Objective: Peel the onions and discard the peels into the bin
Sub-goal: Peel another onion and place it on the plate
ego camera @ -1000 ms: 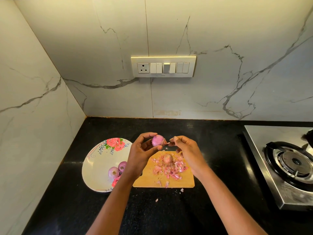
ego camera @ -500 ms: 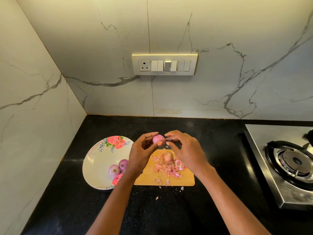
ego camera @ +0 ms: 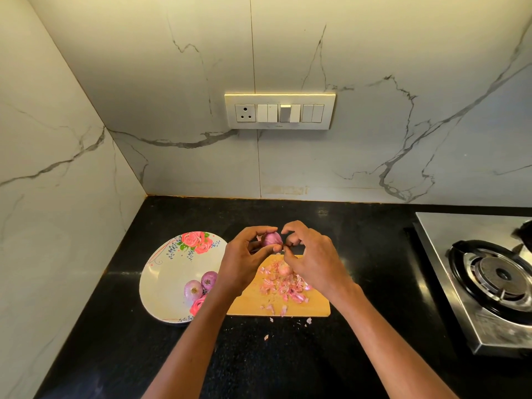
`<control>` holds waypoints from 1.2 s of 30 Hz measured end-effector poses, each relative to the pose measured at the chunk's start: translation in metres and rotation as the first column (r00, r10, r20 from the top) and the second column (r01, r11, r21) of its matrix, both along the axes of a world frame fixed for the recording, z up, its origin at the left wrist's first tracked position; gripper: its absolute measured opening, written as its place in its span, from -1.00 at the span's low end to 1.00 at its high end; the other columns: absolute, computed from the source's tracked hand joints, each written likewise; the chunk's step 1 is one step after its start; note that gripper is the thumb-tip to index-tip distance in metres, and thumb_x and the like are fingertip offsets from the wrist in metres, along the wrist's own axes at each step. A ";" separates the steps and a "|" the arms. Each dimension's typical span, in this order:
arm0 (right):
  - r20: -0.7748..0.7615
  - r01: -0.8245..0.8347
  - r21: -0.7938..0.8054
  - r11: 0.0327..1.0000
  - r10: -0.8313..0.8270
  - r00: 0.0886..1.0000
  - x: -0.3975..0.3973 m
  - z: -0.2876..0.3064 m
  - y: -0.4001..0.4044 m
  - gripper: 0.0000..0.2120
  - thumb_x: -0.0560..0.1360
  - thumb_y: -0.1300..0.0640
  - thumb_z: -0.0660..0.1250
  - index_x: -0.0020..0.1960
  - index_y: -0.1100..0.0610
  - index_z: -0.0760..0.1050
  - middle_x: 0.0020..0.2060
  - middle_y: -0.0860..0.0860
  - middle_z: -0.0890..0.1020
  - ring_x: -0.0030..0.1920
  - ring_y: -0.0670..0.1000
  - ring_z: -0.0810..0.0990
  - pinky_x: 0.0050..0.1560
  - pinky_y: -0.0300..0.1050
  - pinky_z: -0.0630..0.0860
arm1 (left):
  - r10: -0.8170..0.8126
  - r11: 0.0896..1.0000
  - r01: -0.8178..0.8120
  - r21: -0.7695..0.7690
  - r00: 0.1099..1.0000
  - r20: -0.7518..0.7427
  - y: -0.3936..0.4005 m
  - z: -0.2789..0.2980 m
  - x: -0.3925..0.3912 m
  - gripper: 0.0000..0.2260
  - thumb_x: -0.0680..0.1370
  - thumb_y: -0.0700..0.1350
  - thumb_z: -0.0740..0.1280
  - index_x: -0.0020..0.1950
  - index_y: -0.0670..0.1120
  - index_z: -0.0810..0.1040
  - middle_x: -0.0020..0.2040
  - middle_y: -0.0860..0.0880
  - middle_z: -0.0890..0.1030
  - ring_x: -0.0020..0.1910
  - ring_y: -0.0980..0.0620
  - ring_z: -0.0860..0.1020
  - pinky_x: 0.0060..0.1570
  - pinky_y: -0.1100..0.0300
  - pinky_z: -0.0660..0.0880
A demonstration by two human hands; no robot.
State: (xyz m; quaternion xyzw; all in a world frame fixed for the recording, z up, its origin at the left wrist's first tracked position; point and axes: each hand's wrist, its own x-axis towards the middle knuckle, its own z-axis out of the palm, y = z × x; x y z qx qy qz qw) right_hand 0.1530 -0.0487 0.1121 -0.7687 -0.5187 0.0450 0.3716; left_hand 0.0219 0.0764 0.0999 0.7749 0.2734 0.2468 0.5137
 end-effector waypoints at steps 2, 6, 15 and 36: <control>-0.097 0.028 0.015 0.999 -0.026 0.995 -0.001 0.001 0.000 -0.66 0.49 0.18 0.49 0.19 -0.04 0.48 -0.16 -0.15 0.66 -0.09 -0.12 0.64 0.02 -0.24 0.59 | -0.024 0.999 0.025 -0.025 0.999 0.021 0.000 0.001 -0.001 -0.66 0.51 -0.08 0.49 0.20 0.23 0.54 0.23 0.11 0.61 0.21 0.11 0.60 0.20 0.26 0.56; -0.374 0.108 0.054 0.993 -0.081 0.924 0.000 0.007 0.001 -0.70 0.48 0.22 0.50 0.13 0.01 0.49 -0.23 -0.18 0.68 -0.12 -0.21 0.66 -0.06 -0.37 0.56 | -0.046 0.993 0.054 -0.101 0.996 0.079 0.001 0.003 -0.004 -0.66 0.52 -0.13 0.48 0.26 0.11 0.58 0.26 0.13 0.60 0.26 0.13 0.58 0.26 0.17 0.55; -0.867 0.224 0.036 0.974 -0.081 0.492 0.001 0.011 0.004 -0.75 0.51 0.25 0.46 0.14 0.07 0.53 -0.10 0.04 0.71 -0.11 -0.08 0.68 -0.13 -0.25 0.59 | -0.043 0.946 0.103 -0.307 0.980 0.193 -0.004 0.009 -0.005 -0.62 0.56 -0.13 0.41 0.38 -0.03 0.52 0.29 -0.02 0.59 0.27 0.03 0.59 0.21 0.17 0.56; -0.748 0.124 0.015 0.992 -0.071 0.660 0.005 0.007 0.005 -0.73 0.51 0.18 0.51 0.14 0.06 0.51 -0.10 0.01 0.73 -0.05 -0.03 0.73 0.00 -0.10 0.67 | 0.013 0.776 0.167 -0.608 0.960 0.280 -0.003 0.003 -0.008 -0.62 0.54 -0.19 0.38 0.36 -0.09 0.53 0.30 -0.13 0.57 0.28 -0.12 0.59 0.15 0.12 0.59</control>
